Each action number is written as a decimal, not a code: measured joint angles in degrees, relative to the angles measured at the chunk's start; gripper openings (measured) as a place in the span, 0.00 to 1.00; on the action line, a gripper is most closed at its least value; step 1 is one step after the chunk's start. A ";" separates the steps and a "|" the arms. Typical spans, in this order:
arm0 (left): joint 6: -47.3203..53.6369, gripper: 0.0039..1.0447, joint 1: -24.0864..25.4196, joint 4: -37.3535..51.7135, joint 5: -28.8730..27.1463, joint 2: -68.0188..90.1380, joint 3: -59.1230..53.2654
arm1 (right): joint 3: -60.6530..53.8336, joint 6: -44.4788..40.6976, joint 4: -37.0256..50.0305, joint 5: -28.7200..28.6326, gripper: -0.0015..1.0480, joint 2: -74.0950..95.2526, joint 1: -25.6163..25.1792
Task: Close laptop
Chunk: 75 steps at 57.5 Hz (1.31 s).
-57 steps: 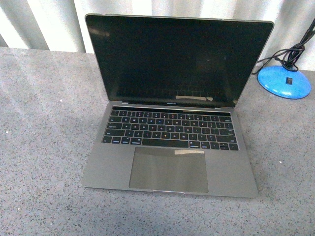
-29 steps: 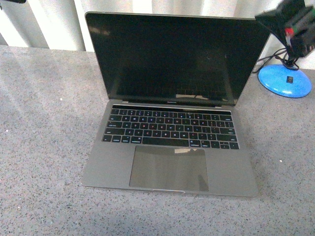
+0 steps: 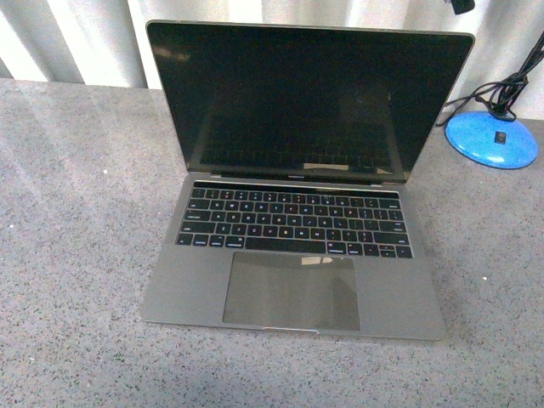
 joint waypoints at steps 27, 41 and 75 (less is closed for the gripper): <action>6.21 0.03 -4.28 -6.82 2.49 5.88 5.95 | 1.77 1.05 -1.09 -2.45 0.01 3.28 -0.13; 5.95 0.03 -4.72 -6.97 2.38 6.19 5.66 | 1.05 1.29 0.15 -2.93 0.01 4.55 -0.59; 5.95 0.03 -6.71 -6.58 2.58 8.28 5.14 | -1.18 2.01 1.33 -4.83 0.01 4.81 -1.55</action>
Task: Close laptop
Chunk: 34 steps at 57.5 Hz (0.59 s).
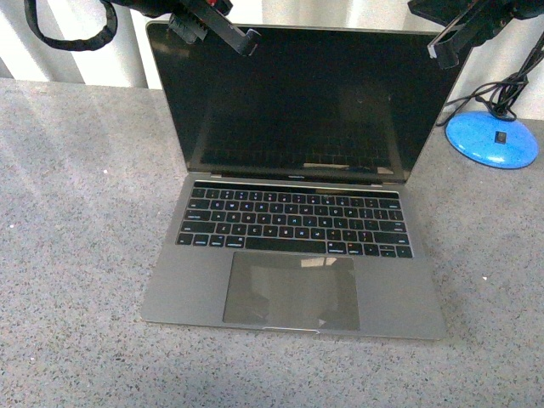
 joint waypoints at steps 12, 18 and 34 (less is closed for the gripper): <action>1.86 0.03 -0.15 -2.93 0.85 0.48 1.27 | -2.82 2.62 0.57 -0.63 0.01 -0.35 -0.44; 2.32 0.03 -0.15 -2.97 1.03 0.11 0.37 | -4.57 3.19 1.16 -0.87 0.01 -1.49 -0.39; 2.64 0.03 -0.15 -3.15 0.87 -2.27 -4.24 | -8.35 4.72 2.05 -0.92 0.01 -3.13 0.83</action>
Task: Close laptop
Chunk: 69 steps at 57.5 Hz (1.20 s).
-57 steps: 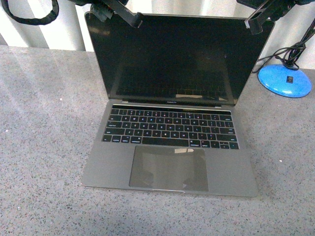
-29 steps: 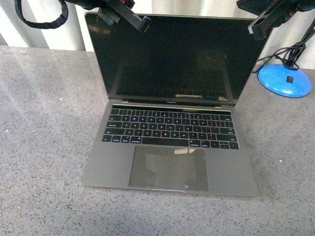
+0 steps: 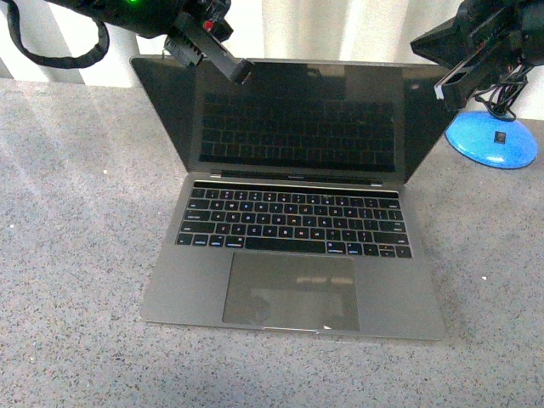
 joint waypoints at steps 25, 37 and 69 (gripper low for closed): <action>-0.74 0.03 -0.44 1.25 0.17 -2.19 -7.37 | -6.69 4.70 2.14 0.28 0.01 -2.97 1.25; -0.98 0.03 -0.52 1.68 0.11 -2.47 -7.91 | -10.10 4.94 4.09 0.24 0.01 -3.06 1.22; -1.97 0.03 -1.53 1.99 0.63 -3.39 -11.54 | -13.75 9.46 6.43 -0.07 0.01 -3.06 0.87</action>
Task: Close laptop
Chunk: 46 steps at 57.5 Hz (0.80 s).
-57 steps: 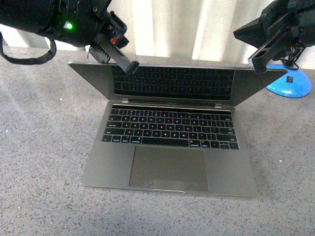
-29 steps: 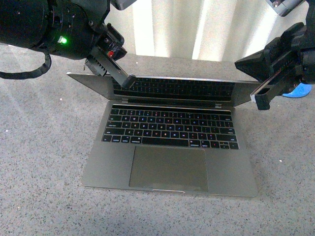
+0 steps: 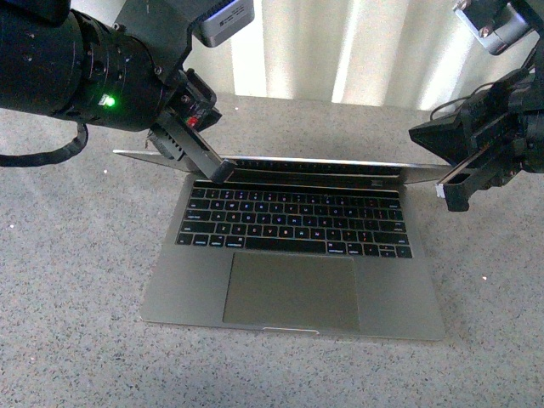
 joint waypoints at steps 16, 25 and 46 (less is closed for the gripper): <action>-4.35 0.03 0.00 2.32 0.48 -0.39 -3.21 | -2.43 1.84 1.97 0.37 0.01 0.79 0.13; -6.97 0.03 -0.26 4.50 0.68 0.48 -4.04 | -3.26 2.12 2.64 1.03 0.01 1.51 0.28; -8.79 0.03 -1.46 6.14 1.01 2.54 -5.16 | -4.85 2.71 4.26 1.64 0.01 3.06 1.05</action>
